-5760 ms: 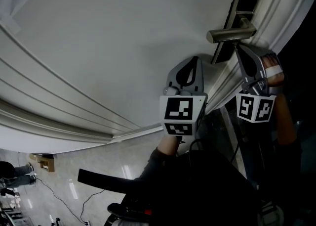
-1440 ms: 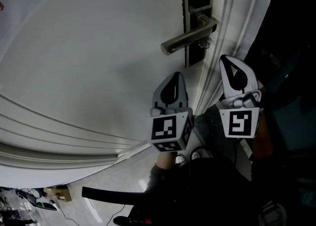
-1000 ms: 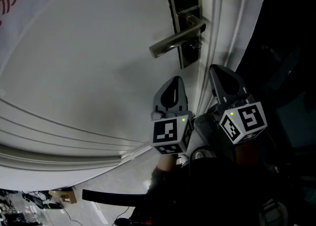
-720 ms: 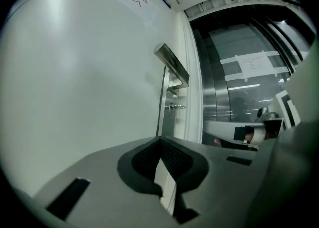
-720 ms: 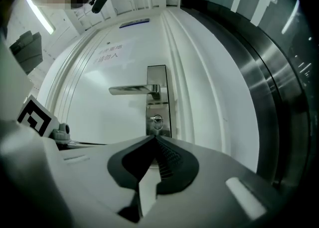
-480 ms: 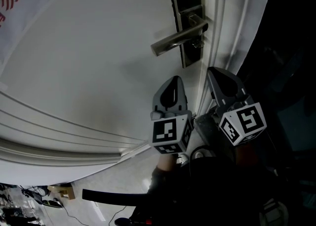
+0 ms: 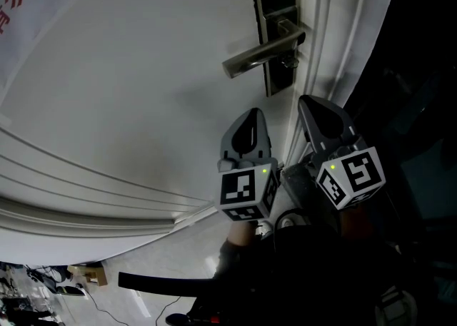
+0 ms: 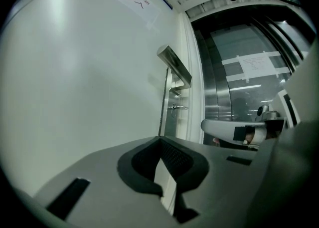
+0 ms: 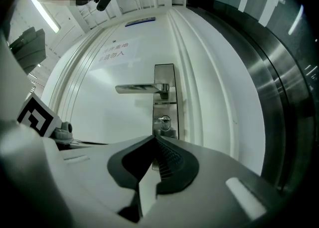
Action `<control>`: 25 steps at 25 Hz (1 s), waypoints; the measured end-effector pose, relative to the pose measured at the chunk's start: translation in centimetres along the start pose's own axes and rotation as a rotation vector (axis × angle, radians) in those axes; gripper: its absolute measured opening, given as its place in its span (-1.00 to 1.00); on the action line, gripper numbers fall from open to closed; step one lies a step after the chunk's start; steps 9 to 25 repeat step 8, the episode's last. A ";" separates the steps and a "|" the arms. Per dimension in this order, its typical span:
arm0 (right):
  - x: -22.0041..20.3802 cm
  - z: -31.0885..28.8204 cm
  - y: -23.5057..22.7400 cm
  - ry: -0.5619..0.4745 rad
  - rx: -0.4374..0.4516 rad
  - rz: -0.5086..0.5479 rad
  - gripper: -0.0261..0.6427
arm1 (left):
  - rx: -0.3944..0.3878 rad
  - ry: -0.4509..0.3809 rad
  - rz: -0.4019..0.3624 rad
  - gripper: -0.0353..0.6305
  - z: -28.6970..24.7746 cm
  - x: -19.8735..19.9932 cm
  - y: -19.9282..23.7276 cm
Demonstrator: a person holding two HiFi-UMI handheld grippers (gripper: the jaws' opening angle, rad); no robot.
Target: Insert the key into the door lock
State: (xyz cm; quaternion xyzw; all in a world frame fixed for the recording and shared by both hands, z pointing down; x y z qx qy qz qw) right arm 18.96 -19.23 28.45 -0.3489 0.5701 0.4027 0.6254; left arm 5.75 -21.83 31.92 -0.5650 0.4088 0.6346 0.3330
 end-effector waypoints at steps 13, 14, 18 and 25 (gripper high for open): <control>-0.1 -0.1 0.0 -0.001 -0.004 -0.007 -0.92 | -0.002 0.015 -0.004 -0.89 0.0 -0.5 0.1; -0.1 -0.1 0.0 -0.001 -0.004 -0.007 -0.92 | -0.002 0.015 -0.004 -0.89 0.0 -0.5 0.1; -0.1 -0.1 0.0 -0.001 -0.004 -0.007 -0.92 | -0.002 0.015 -0.004 -0.89 0.0 -0.5 0.1; -0.1 -0.1 0.0 -0.001 -0.004 -0.007 -0.92 | -0.002 0.015 -0.004 -0.89 0.0 -0.5 0.1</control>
Point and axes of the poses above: the fingertips, and each gripper's own axes: z backward along the fingers, y to its left, x out of its top, the point moved 5 cm from there along z, backward along the fingers, and after that the axes turned 2 degrees about x, right-handed, at the moved point
